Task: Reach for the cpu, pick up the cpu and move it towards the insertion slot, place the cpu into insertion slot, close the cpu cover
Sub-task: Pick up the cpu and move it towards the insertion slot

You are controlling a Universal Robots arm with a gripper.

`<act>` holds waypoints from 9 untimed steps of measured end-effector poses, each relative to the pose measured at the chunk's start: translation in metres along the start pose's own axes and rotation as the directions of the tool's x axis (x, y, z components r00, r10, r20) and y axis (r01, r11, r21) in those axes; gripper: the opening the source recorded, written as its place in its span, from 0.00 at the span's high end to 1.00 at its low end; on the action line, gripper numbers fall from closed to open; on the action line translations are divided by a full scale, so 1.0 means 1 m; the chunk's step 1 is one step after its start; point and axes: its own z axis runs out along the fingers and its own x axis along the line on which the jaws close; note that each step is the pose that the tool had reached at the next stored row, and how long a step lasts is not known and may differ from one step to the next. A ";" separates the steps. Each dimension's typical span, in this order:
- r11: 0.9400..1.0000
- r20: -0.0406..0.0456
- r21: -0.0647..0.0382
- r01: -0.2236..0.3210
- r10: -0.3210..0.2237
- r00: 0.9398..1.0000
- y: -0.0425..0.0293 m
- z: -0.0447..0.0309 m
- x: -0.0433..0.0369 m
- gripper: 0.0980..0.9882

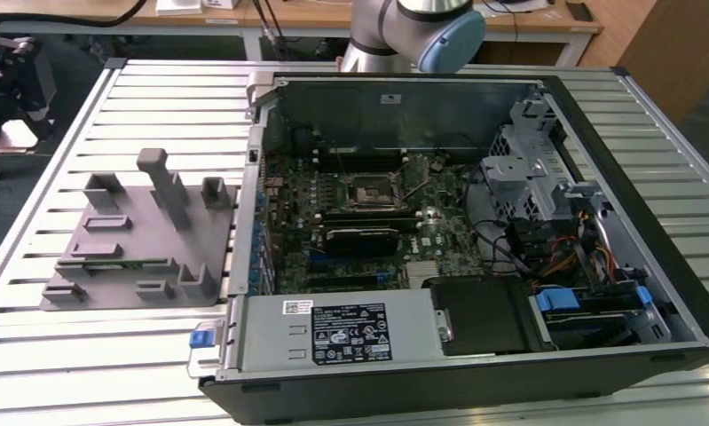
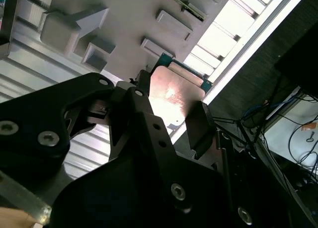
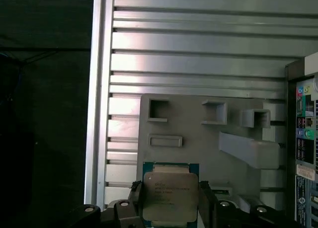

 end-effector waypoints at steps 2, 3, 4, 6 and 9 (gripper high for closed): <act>1.000 0.000 0.000 0.000 0.000 1.000 0.0002 -0.0042 0.0000 0.52; 1.000 0.000 0.000 0.000 0.000 1.000 0.0003 -0.0064 0.0000 0.52; 1.000 0.000 0.000 0.000 0.000 1.000 0.0004 -0.0085 0.0000 0.52; 1.000 0.000 0.000 0.000 0.000 1.000 0.0005 -0.0127 0.0000 0.52; 1.000 0.000 0.000 0.000 0.000 1.000 0.0008 -0.0193 -0.0001 0.52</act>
